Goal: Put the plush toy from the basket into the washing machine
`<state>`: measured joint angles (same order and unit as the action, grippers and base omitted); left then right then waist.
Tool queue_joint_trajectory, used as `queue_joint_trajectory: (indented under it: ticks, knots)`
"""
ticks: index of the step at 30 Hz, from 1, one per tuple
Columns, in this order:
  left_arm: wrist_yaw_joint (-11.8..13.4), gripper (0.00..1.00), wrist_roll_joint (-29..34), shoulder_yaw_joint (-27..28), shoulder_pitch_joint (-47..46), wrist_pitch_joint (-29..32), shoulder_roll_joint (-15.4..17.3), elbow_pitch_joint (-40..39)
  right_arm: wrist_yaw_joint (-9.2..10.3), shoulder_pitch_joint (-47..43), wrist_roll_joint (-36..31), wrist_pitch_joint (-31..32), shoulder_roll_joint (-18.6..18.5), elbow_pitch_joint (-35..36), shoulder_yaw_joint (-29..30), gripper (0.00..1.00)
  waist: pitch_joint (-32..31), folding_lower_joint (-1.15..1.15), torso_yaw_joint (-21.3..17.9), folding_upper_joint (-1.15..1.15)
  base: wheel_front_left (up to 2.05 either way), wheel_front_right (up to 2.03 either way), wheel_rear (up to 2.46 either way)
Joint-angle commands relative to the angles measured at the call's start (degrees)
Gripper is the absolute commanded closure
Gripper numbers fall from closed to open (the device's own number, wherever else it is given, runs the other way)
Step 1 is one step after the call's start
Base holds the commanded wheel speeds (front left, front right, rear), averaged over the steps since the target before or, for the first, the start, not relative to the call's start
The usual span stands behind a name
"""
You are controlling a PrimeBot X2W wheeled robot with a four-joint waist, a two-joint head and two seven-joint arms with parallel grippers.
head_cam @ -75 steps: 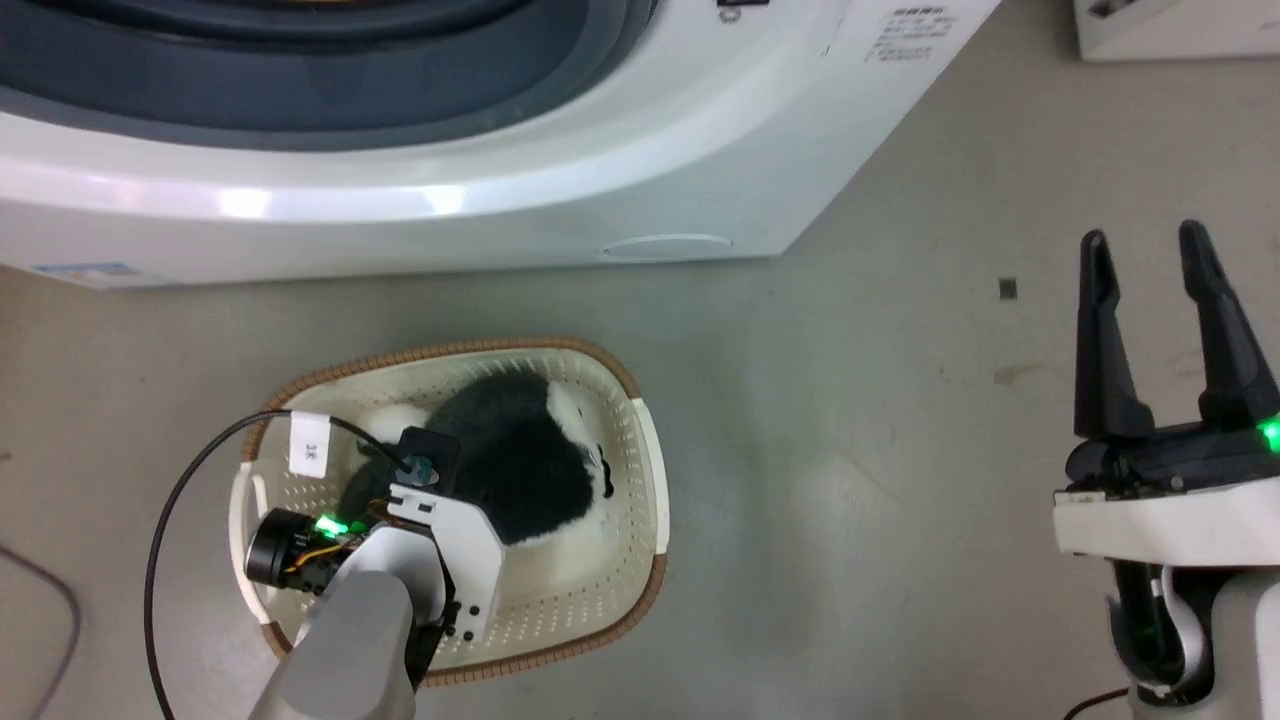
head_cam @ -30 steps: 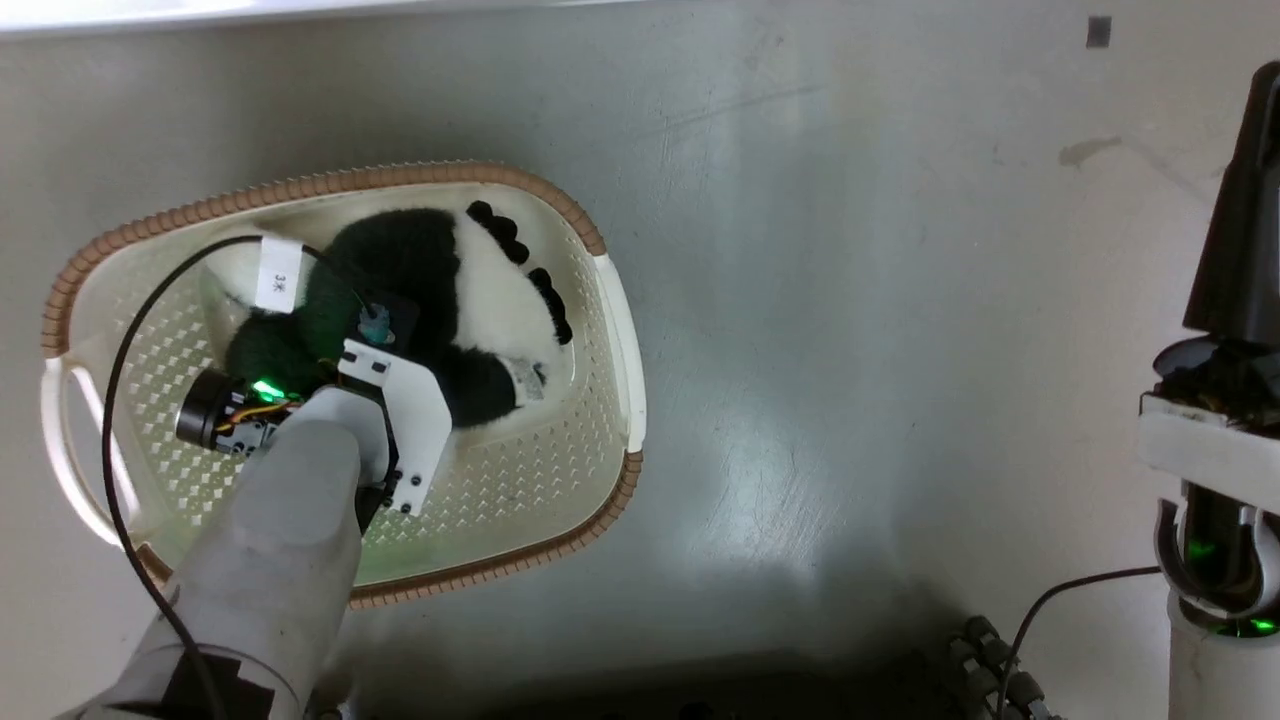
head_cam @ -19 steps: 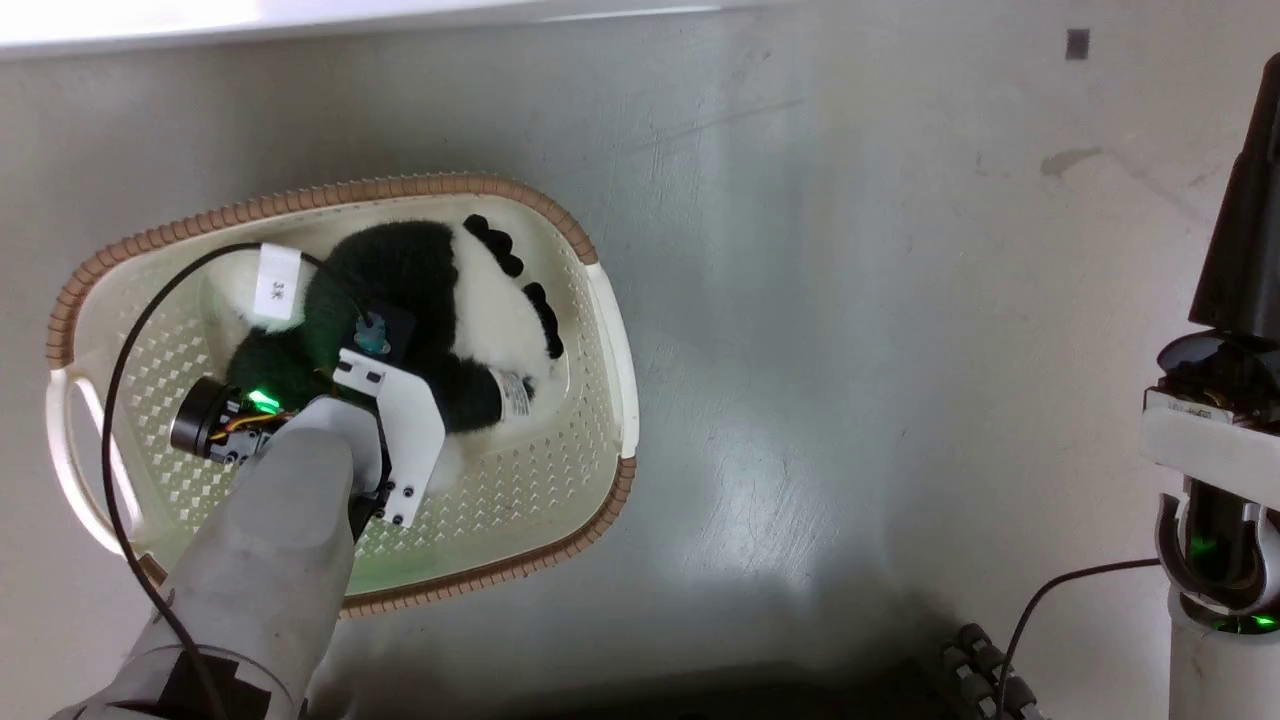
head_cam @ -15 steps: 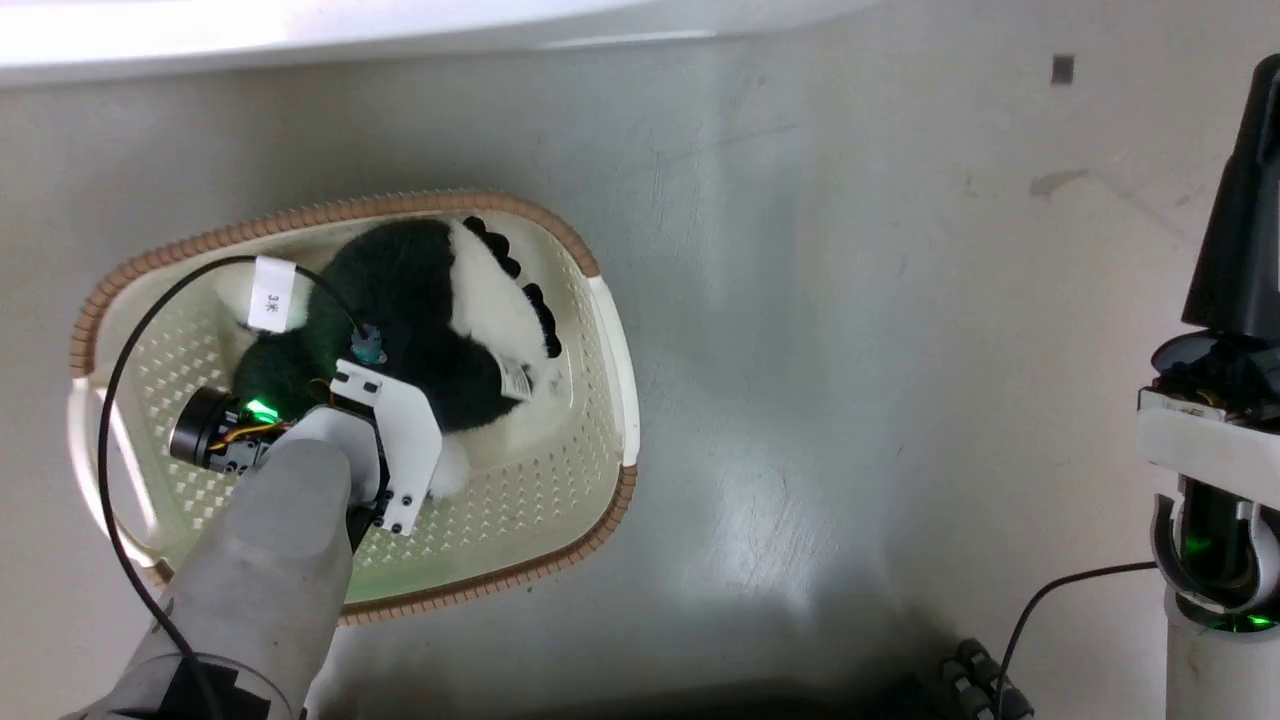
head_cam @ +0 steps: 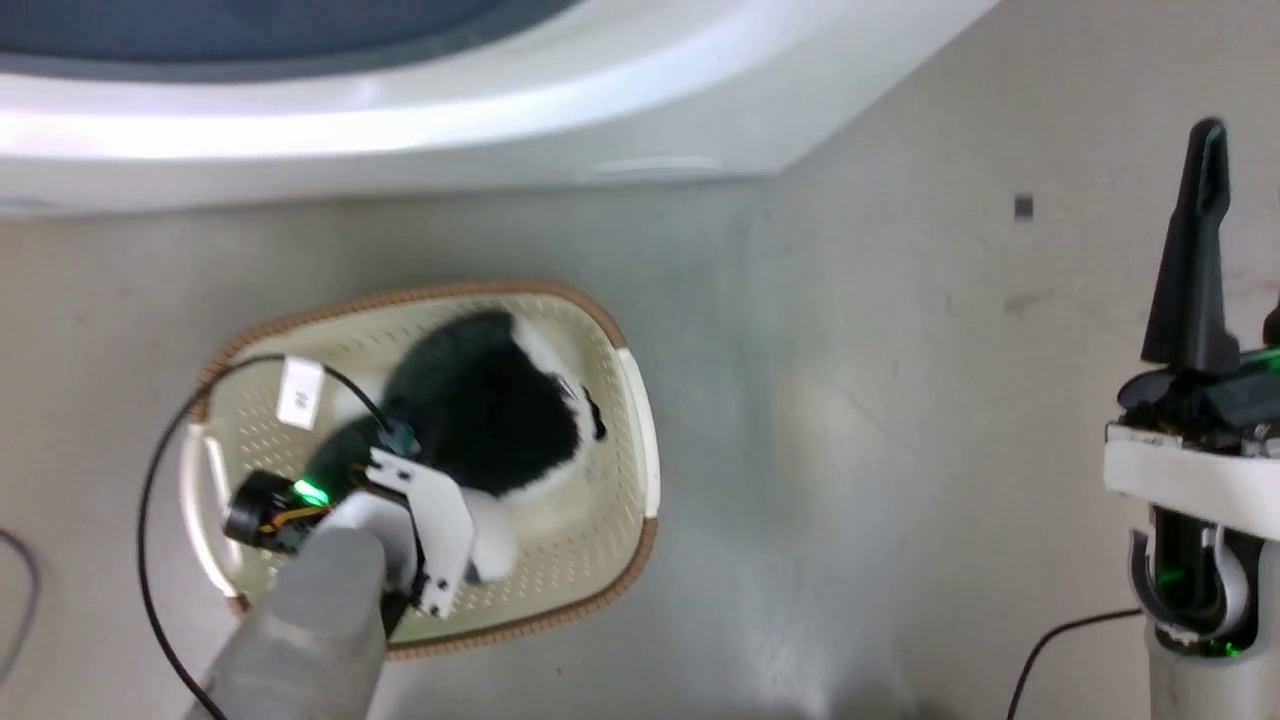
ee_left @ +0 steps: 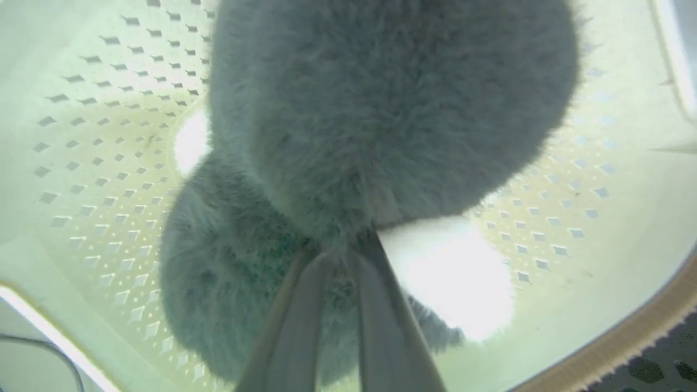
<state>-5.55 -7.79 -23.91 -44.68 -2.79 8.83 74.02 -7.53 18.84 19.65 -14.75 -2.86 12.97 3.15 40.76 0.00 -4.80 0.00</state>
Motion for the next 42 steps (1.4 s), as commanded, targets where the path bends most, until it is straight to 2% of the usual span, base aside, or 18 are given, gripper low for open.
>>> queue_joint_trajectory:
  ticks: [1, 17, 25, 42]
  knots:
    - [-0.27, 1.00, -0.28, -0.32, 0.92, -0.74, -0.40, -0.07, 0.04, -1.29, -0.05, -0.25, -0.01, -0.28, -0.08, 0.00, -4.52, 0.00, 1.66, 0.00, 0.00, 0.00, 0.00]
    - [-1.38, 1.00, -2.12, -2.29, 8.99, -9.60, -2.68, -0.09, 0.04, -9.17, -0.69, -0.25, -0.01, -2.29, -0.57, 0.00, -20.23, 0.00, 5.05, 0.00, 0.00, 0.00, 0.00]
    - [-0.56, 1.00, -3.24, -2.00, 11.46, -12.06, -3.12, -2.76, 0.04, -12.24, -0.78, -0.25, -0.01, -2.68, 0.11, 0.00, -25.71, 0.00, 6.84, 0.00, 0.00, 0.00, 0.00]
    - [4.73, 1.00, -2.83, 2.15, 20.35, -12.21, -0.22, -28.91, 0.04, -17.12, -1.06, -0.25, -0.01, -2.80, 1.01, 0.00, -33.19, 0.00, 10.49, 0.00, 0.00, 0.00, 0.00]
